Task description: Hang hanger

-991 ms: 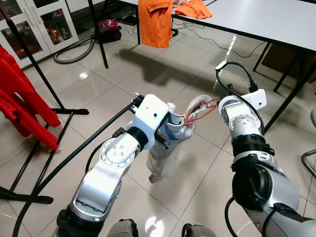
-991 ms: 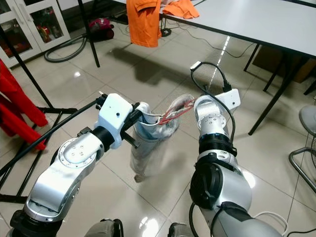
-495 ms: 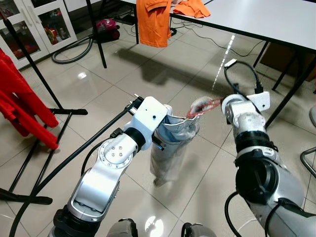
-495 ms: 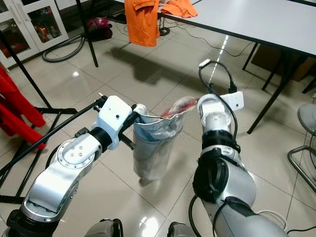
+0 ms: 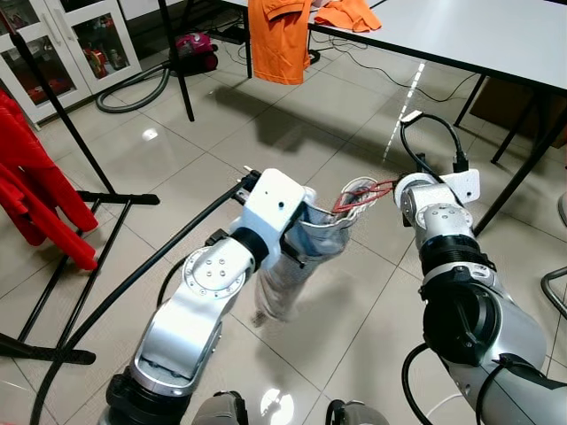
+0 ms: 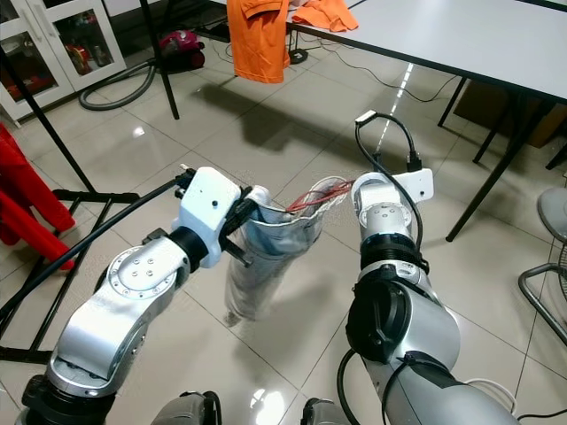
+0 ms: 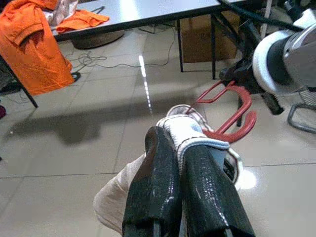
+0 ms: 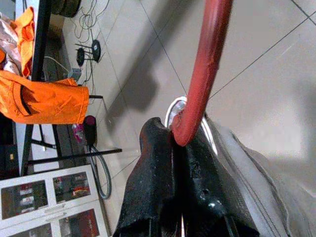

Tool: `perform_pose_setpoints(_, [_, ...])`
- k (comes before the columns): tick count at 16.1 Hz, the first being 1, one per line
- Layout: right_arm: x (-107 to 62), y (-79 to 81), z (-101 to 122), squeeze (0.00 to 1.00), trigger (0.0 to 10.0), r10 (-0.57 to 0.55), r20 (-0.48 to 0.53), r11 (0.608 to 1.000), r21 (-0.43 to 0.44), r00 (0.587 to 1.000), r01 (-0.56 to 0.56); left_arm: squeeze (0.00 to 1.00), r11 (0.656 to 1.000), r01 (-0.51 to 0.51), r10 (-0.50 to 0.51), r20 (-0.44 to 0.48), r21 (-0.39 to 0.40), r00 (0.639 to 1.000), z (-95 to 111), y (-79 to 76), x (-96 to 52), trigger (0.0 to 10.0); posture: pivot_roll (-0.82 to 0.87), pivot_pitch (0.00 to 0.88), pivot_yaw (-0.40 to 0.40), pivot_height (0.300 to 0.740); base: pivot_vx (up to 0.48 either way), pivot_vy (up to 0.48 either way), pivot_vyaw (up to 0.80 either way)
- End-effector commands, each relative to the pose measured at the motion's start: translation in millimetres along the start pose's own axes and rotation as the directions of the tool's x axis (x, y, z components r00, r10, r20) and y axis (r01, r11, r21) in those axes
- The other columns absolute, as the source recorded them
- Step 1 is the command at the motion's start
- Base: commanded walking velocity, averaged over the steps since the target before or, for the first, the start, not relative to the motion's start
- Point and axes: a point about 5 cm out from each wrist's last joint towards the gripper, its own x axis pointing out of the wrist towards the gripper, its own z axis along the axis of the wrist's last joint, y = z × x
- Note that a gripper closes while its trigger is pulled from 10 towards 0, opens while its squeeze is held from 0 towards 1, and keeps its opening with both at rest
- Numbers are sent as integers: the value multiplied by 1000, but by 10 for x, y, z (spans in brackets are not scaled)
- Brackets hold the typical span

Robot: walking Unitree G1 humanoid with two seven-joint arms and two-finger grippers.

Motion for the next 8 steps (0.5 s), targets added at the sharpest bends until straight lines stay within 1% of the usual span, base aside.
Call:
perform_pose_setpoints(1, [-10, 63, 8, 0, 10000, 18, 16, 1000, -25, 1000, -17, 0, 1000, -7, 7, 85, 0, 996, 207, 12, -26, 10000, 21, 115, 6, 740, 0, 0, 0])
perform_pose_setpoints(2, [-11, 63, -6, 0, 10000, 19, 14, 999, -35, 1000, -18, 0, 1000, -18, 18, 84, -8, 996, 211, 23, -21, 10000, 22, 113, 6, 740, 0, 0, 0])
perform_pose_setpoints(3, [-16, 50, -69, 0, 10000, 18, 2, 999, -50, 1000, -18, 0, 998, -58, 59, 80, -5, 995, 216, 75, -1, 10000, 23, 119, 5, 740, 0, 0, 0])
perform_pose_setpoints(4, [-19, 37, -110, 0, 10000, 20, -6, 997, -70, 1000, -20, 0, 997, -81, 80, 76, 12, 994, 212, 106, 9, 10000, 22, 118, 5, 740, 0, 0, 0])
perform_pose_setpoints(6, [-20, -6, -158, 0, 10000, 13, -15, 996, -89, 1000, -14, 0, 993, -118, 116, 69, 16, 991, 209, 159, 17, 10000, 23, 118, 3, 740, 0, 0, 0])
perform_pose_setpoints(7, [-18, -35, -176, 0, 10000, 7, -17, 995, -95, 1000, -9, 0, 991, -130, 129, 69, 13, 989, 222, 185, 20, 10000, 23, 118, 3, 740, 0, 0, 0])
perform_pose_setpoints(8, [-18, -43, -182, 0, 10000, 5, -18, 995, -96, 1000, -6, 0, 992, -126, 125, 72, 11, 990, 232, 180, 20, 10000, 23, 118, 3, 740, 0, 0, 0])
